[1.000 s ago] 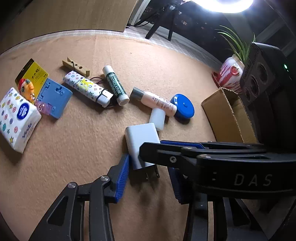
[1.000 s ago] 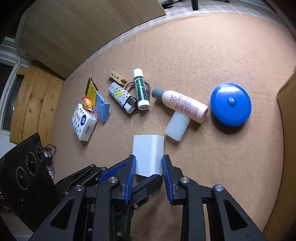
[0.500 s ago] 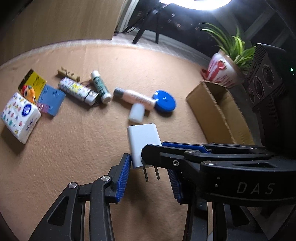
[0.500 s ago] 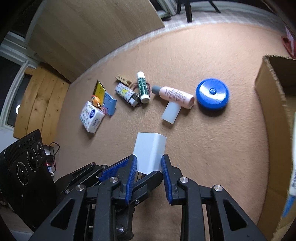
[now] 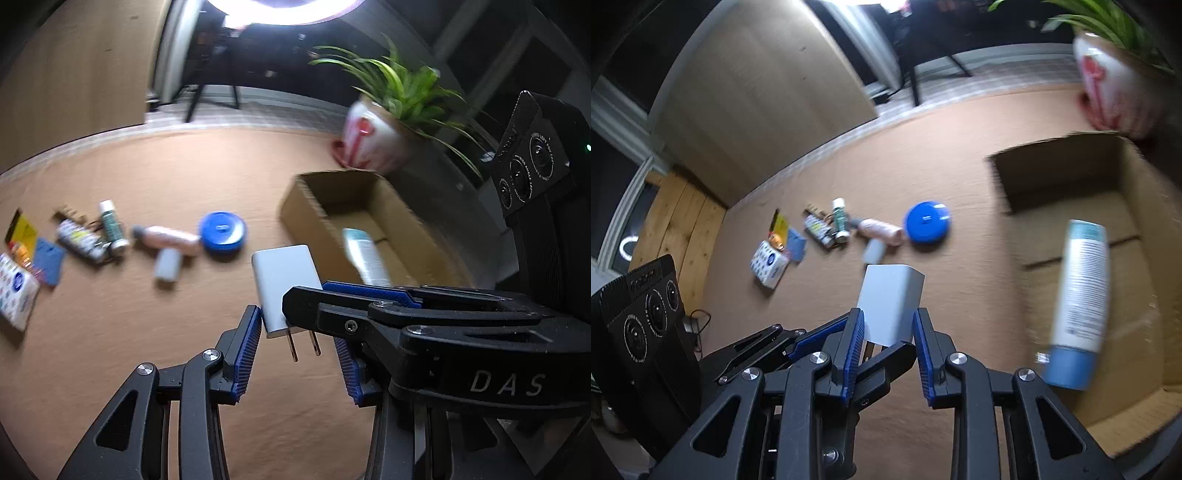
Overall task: Organize objects
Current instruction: 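Carry the charger in the right tool and release it into the box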
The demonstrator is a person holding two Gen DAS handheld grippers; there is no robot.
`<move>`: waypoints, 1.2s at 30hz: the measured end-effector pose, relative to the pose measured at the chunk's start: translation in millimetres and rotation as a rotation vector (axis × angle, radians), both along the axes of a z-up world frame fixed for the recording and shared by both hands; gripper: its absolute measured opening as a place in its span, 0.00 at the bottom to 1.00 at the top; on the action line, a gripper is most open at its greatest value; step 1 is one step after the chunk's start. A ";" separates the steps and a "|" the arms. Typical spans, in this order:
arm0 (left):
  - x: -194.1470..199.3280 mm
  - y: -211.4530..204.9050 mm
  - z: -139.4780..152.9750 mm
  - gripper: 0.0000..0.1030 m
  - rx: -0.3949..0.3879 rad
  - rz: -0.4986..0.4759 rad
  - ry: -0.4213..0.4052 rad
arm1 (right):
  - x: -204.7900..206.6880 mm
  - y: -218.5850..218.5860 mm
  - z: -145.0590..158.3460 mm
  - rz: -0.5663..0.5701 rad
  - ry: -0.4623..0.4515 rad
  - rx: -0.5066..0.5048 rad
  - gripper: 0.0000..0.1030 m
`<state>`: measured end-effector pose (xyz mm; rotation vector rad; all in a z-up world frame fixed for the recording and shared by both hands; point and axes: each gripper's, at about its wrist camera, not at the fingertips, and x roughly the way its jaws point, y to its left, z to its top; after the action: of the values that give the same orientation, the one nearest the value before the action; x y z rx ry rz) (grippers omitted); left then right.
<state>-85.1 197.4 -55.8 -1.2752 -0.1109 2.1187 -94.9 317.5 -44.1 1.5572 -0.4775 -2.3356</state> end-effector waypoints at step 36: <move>38.6 144.9 1.5 0.74 -0.046 -0.227 0.043 | 53.7 135.2 7.7 -0.268 0.049 0.105 0.62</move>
<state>-46.5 342.3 -54.3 -1.2066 0.0976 1.9623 -41.1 452.7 -36.3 1.5618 -0.5932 -2.6319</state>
